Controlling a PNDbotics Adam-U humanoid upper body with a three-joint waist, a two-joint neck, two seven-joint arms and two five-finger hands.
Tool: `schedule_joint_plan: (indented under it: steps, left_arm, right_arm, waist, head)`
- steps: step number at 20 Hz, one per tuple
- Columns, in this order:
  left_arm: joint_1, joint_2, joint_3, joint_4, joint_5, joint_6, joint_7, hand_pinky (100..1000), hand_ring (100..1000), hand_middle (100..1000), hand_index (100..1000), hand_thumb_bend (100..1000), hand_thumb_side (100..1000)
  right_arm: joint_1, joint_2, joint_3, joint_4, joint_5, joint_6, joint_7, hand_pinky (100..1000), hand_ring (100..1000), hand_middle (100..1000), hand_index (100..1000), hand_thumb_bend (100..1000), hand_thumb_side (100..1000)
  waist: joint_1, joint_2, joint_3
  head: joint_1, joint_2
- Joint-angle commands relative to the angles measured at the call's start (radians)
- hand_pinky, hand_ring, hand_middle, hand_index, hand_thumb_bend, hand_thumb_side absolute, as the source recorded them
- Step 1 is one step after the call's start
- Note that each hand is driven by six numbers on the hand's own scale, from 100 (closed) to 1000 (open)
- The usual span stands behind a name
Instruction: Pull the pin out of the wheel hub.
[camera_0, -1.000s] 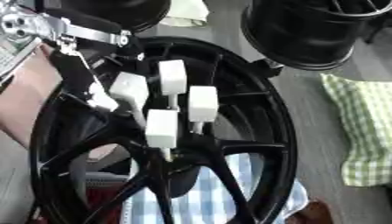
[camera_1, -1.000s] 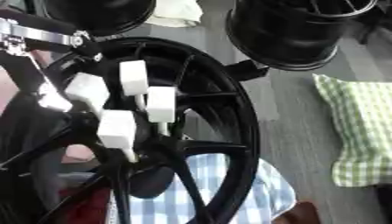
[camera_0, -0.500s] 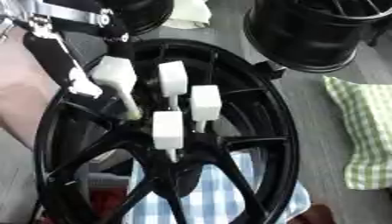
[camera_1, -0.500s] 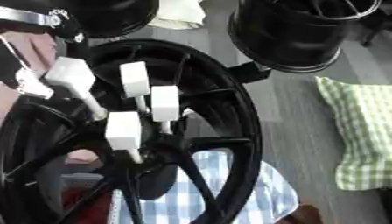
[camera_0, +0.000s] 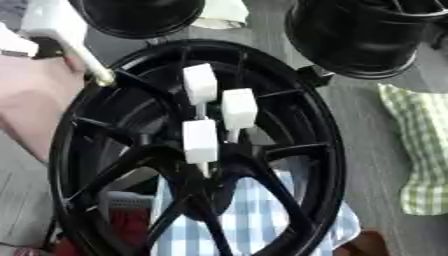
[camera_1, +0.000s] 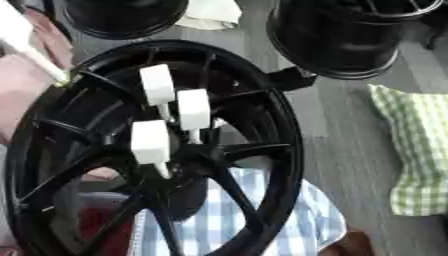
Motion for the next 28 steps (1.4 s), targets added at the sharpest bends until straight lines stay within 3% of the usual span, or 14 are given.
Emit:
schedule_joint_plan:
  steps: [1,7,14,17,18,19,20,21,22,23,24,25,27,28]
  left_arm:
    - [0.059,0.115,0.133,0.020,0.060,0.003,0.094,734,523,281,455,194,100]
    - [0.292,0.221,0.329,0.157,0.122,-0.008,0.255,731,526,285,466,180,100]
    - [0.498,0.212,0.411,0.185,0.052,-0.037,0.376,756,572,374,556,253,127]
    - [0.552,0.200,0.419,0.174,0.006,-0.053,0.387,881,841,787,863,580,512]
    - [0.562,0.198,0.424,0.172,-0.015,-0.060,0.395,898,880,837,908,629,746]
    - [0.568,0.195,0.431,0.173,-0.027,-0.061,0.412,905,900,856,929,681,858]
    - [0.571,0.193,0.437,0.175,-0.033,-0.060,0.435,899,908,861,946,853,1000]
    - [0.572,0.192,0.446,0.177,-0.036,-0.050,0.473,892,902,854,942,880,1000]
    - [0.573,0.192,0.451,0.178,-0.039,-0.036,0.517,876,889,838,926,874,1000]
    - [0.573,0.189,0.456,0.176,-0.035,-0.014,0.571,861,871,823,904,684,1000]
    - [0.573,0.186,0.457,0.170,-0.024,0.008,0.622,858,866,818,898,617,1000]
    - [0.571,0.178,0.461,0.160,0.008,0.027,0.676,824,820,758,841,322,885]
    - [0.577,0.170,0.458,0.127,0.089,0.051,0.773,824,820,758,841,322,885]
    - [0.577,0.162,0.460,0.104,0.124,0.049,0.813,807,775,697,795,311,766]
  right_arm:
    - [-0.006,-0.045,-0.024,-0.007,-0.009,-0.002,-0.010,809,672,667,738,100,754]
    - [0.008,-0.048,-0.039,-0.010,-0.014,-0.006,-0.025,809,672,667,738,100,751]
    - [0.016,-0.044,-0.055,-0.013,-0.022,-0.012,-0.044,808,672,667,738,100,749]
    - [0.018,-0.044,-0.059,-0.013,-0.024,-0.014,-0.047,808,672,667,738,100,747]
    - [0.019,-0.044,-0.061,-0.013,-0.024,-0.015,-0.049,807,672,667,738,100,746]
    - [0.021,-0.044,-0.063,-0.013,-0.025,-0.016,-0.052,807,672,667,738,100,745]
    - [0.023,-0.044,-0.065,-0.013,-0.025,-0.017,-0.054,807,671,666,738,100,745]
    - [0.024,-0.044,-0.067,-0.013,-0.025,-0.018,-0.056,807,671,666,738,100,745]
    - [0.025,-0.044,-0.068,-0.013,-0.026,-0.019,-0.059,807,663,666,738,100,745]
    - [0.025,-0.044,-0.068,-0.014,-0.027,-0.020,-0.061,807,663,666,738,100,744]
    - [0.025,-0.044,-0.069,-0.015,-0.028,-0.021,-0.063,806,663,666,738,100,744]
    - [0.024,-0.043,-0.069,-0.016,-0.029,-0.022,-0.064,806,662,666,737,100,742]
    - [0.021,-0.042,-0.069,-0.018,-0.030,-0.023,-0.066,806,662,666,737,100,742]
    - [0.017,-0.041,-0.070,-0.021,-0.031,-0.025,-0.067,806,662,665,737,100,737]
  waist:
    - [0.003,-0.029,0.002]
    - [-0.008,-0.025,0.012]
    - [-0.025,-0.022,0.019]
    - [-0.031,-0.023,0.018]
    - [-0.032,-0.023,0.018]
    - [-0.032,-0.024,0.018]
    - [-0.032,-0.025,0.018]
    - [-0.032,-0.025,0.020]
    - [-0.032,-0.026,0.020]
    - [-0.031,-0.026,0.021]
    - [-0.030,-0.026,0.022]
    - [-0.030,-0.027,0.022]
    - [-0.029,-0.027,0.021]
    - [-0.029,-0.027,0.020]
  head:
    - [-0.005,0.017]
    - [-0.003,0.028]
    - [-0.009,0.005]
    - [-0.018,-0.005]
    - [-0.021,-0.008]
    - [-0.027,-0.014]
    - [-0.033,-0.019]
    - [-0.043,-0.028]
    - [-0.049,-0.035]
    - [-0.053,-0.044]
    - [-0.055,-0.050]
    - [-0.056,-0.055]
    - [-0.054,-0.060]
    - [-0.053,-0.063]
